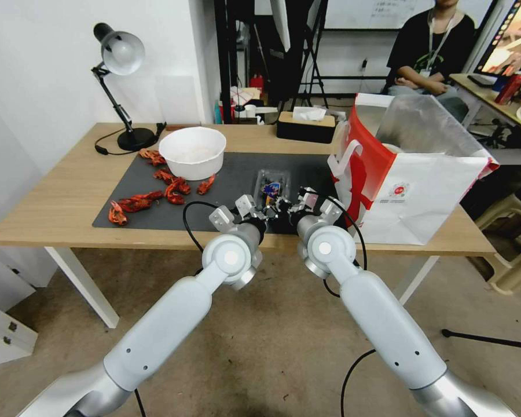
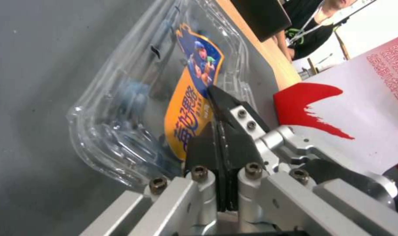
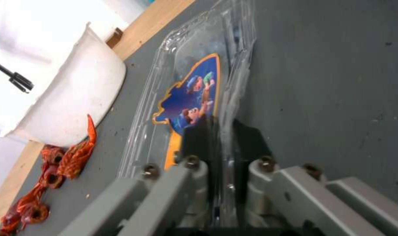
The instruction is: Close the takeout container lid, then place the container into the takeout bag.
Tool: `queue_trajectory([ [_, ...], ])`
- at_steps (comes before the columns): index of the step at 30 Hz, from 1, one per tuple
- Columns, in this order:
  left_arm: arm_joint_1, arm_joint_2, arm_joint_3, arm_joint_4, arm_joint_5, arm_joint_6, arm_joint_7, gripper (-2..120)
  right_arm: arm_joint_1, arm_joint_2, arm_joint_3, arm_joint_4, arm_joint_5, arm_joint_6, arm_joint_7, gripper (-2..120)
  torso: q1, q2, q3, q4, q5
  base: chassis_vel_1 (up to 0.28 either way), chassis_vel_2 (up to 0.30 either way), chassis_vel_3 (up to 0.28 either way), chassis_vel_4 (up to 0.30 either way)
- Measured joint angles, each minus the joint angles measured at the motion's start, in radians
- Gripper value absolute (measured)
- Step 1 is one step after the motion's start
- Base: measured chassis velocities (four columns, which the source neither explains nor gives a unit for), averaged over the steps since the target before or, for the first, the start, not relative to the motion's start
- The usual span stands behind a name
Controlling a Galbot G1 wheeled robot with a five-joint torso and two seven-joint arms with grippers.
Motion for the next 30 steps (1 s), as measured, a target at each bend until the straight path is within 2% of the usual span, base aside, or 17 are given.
queue_trajectory([
  [9,0.010,0.008,-0.003,-0.014,0.062,-0.012,0.013,0,-0.008,-0.004,-0.001,0.005,-0.011,0.001,-0.001,0,0.000,0.000,0.000,-0.0001,-0.0001,0.000,0.000,0.000,0.000],
  [14,0.034,0.047,-0.022,-0.058,0.150,-0.017,0.041,0,-0.017,-0.002,0.000,0.009,-0.024,0.002,-0.003,0,0.000,0.000,0.000,-0.0001,0.0000,0.000,0.000,0.000,0.000],
  [16,0.067,0.085,-0.045,-0.093,0.230,-0.019,0.079,0,-0.021,-0.002,0.000,0.013,-0.031,0.002,-0.004,0,0.000,0.000,0.000,-0.0001,-0.0001,0.000,0.000,0.000,0.000],
  [18,0.078,0.094,-0.052,-0.103,0.252,-0.020,0.091,0,-0.022,-0.002,0.000,0.015,-0.031,0.002,-0.004,0,0.000,0.000,0.000,-0.0002,-0.0002,0.000,0.000,0.000,0.000],
  [20,0.126,0.134,-0.079,-0.133,0.377,-0.030,0.144,7,-0.023,-0.004,0.001,0.017,-0.035,0.002,-0.005,0,0.000,0.000,0.000,0.0002,-0.0002,0.000,0.000,0.000,0.000],
  [21,0.126,0.134,-0.079,-0.133,0.377,-0.030,0.144,7,-0.023,-0.004,0.001,0.017,-0.035,0.002,-0.005,0,0.000,0.000,0.000,0.0002,-0.0002,0.000,0.000,0.000,0.000],
  [22,0.143,0.143,-0.089,-0.139,0.423,-0.036,0.164,10,-0.024,-0.005,0.002,0.018,-0.036,0.002,-0.005,0,0.000,0.000,0.000,0.0001,0.0000,0.000,0.000,0.000,0.000],
  [24,0.202,0.166,-0.131,-0.163,0.573,-0.051,0.222,21,-0.024,-0.007,0.002,0.021,-0.039,0.002,-0.005,0,0.000,0.000,0.000,0.0000,-0.0003,0.000,0.000,0.000,0.000],
  [26,0.211,0.169,-0.138,-0.167,0.594,-0.052,0.230,23,-0.024,-0.007,0.002,0.021,-0.039,0.002,-0.005,0,0.000,0.000,0.000,-0.0002,-0.0002,0.000,0.000,0.000,0.000],
  [28,0.282,0.190,-0.198,-0.199,0.747,-0.054,0.278,36,-0.024,-0.007,0.001,0.024,-0.043,0.002,-0.005,0,0.000,0.000,0.000,-0.0001,-0.0003,0.000,0.000,0.000,0.000],
  [30,0.292,0.194,-0.208,-0.203,0.767,-0.054,0.283,36,-0.025,-0.007,0.001,0.024,-0.044,0.002,-0.005,0,0.000,0.000,0.000,-0.0001,-0.0003,0.000,0.000,0.000,0.000],
])
